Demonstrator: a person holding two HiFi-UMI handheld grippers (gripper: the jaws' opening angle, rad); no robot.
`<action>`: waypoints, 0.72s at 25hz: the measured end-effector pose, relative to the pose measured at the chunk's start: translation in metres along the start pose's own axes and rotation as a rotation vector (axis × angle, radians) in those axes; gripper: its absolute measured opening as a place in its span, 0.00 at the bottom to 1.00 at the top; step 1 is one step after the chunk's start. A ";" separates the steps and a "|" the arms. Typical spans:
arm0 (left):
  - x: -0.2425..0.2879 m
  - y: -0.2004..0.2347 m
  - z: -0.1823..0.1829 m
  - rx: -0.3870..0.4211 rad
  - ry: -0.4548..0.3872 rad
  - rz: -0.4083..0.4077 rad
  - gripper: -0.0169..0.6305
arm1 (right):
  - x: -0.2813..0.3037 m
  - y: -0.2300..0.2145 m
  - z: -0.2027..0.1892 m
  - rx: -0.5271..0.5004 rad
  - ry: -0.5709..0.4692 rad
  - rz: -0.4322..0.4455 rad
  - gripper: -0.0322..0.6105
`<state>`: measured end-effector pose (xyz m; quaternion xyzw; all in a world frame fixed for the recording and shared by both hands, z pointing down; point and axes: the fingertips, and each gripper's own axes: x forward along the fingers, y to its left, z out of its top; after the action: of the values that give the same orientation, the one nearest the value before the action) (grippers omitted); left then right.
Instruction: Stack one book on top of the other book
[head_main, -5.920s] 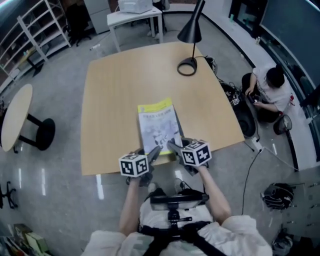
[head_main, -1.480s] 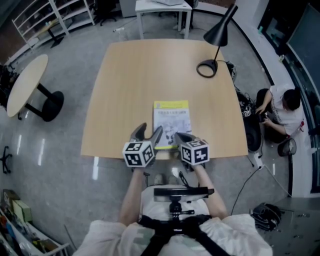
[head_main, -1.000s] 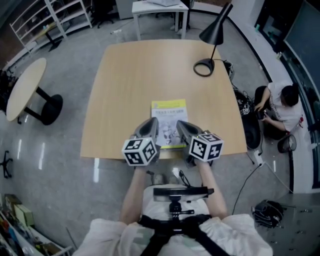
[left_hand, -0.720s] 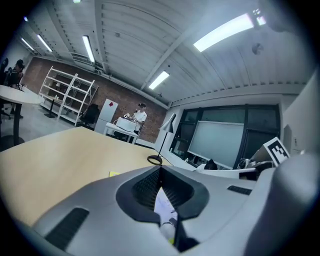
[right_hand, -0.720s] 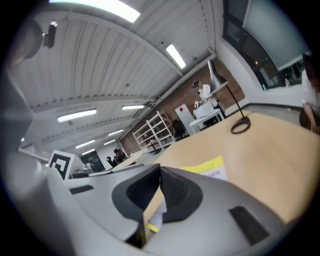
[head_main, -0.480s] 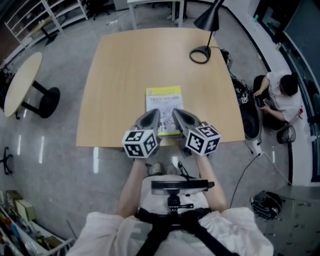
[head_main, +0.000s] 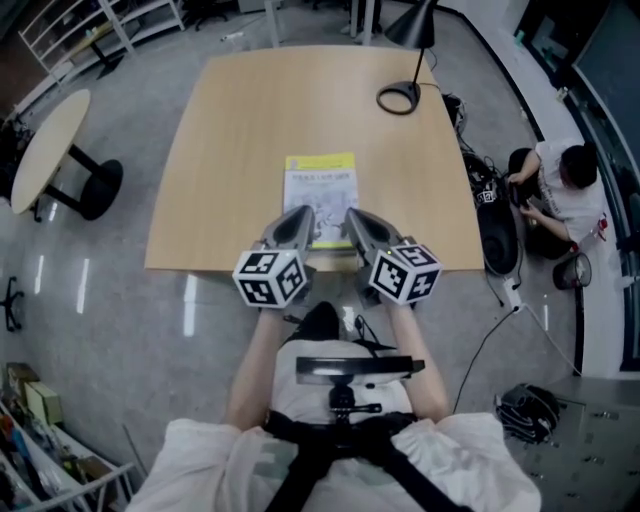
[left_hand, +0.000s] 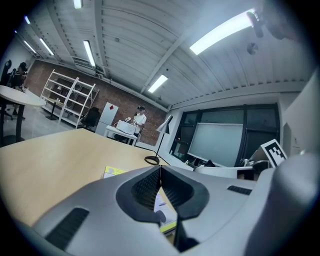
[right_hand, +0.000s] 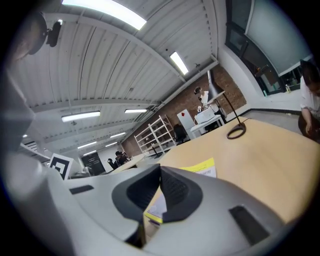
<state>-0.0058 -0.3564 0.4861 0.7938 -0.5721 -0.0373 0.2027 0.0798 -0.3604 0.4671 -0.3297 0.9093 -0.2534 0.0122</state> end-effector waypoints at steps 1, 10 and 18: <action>-0.004 -0.001 -0.001 0.003 -0.003 0.001 0.05 | -0.003 0.002 -0.001 0.004 -0.005 0.002 0.05; -0.046 -0.014 0.002 0.043 -0.038 -0.053 0.05 | -0.021 0.030 -0.014 -0.013 -0.003 0.014 0.05; -0.152 -0.024 0.005 0.072 -0.083 -0.058 0.05 | -0.059 0.105 -0.047 -0.023 -0.028 -0.005 0.05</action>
<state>-0.0379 -0.2110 0.4465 0.8147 -0.5578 -0.0552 0.1488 0.0546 -0.2347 0.4507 -0.3356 0.9111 -0.2386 0.0203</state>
